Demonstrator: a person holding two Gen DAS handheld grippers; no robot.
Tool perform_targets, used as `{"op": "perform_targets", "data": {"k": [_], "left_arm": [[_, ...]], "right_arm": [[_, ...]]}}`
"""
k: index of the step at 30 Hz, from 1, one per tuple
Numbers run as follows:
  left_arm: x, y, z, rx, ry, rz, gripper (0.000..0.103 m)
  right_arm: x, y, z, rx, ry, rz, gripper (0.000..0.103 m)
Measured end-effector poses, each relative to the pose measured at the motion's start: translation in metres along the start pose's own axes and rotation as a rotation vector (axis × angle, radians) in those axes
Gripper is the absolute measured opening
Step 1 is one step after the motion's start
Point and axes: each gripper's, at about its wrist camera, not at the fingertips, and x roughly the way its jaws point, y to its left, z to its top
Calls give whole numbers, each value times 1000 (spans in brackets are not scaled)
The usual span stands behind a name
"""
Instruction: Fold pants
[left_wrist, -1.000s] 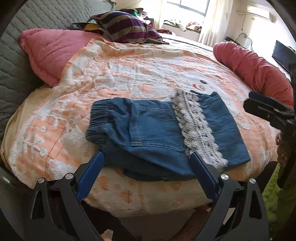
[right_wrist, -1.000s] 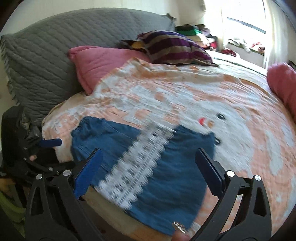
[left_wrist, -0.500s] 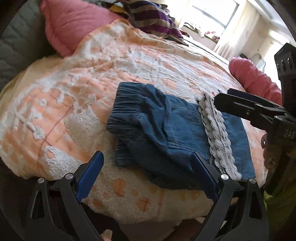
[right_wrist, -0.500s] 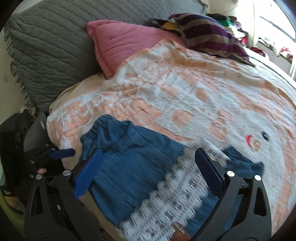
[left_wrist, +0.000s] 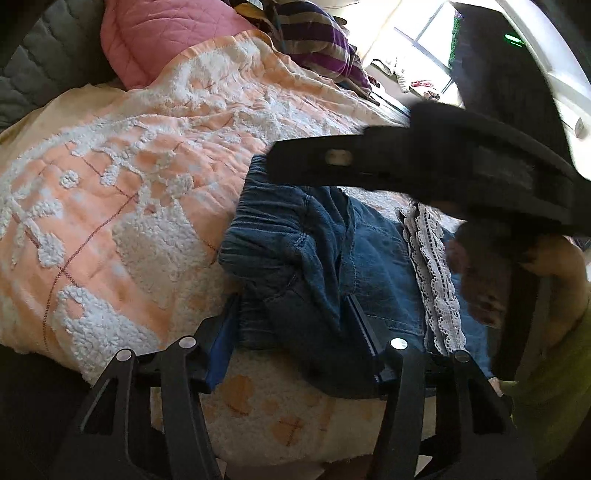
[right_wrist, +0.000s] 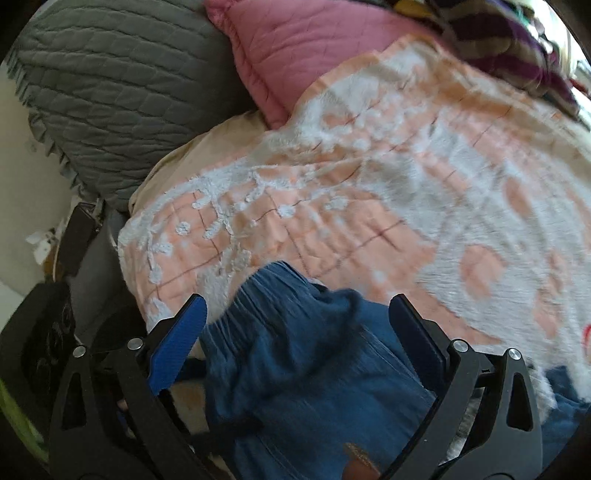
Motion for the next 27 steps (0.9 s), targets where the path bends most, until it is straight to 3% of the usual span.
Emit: {"op": "perform_targets", "data": {"k": [3,4,6,9,13,19,24,27], "left_arm": [[0,0,0,-1,-2,-4,56],[-2,1,-1,-11,-4,-18,58],[-3,6,-1,-35,-2,-38,59],[-6,8,-2,-53,1,-53,64],[-13,-3,-2,-30,-12,-62,85],[-9,-28,2,-7,9,-133,93],[4,-53,6,-25,65,-270,92],[7,-74,8,-13,77,-326,77]], "right_arm": [[22,1,2,1,64,15,81],[31,1,0,-4,100,7,67],[42,0,-4,-11,133,-6,50],[32,-2,-6,-12,87,19,29],[-11,-20,-11,36,-13,107,26],[-69,-47,-24,89,-133,179,26],[-105,-70,-39,132,-206,195,26],[-122,-84,-53,156,-239,186,27]]}}
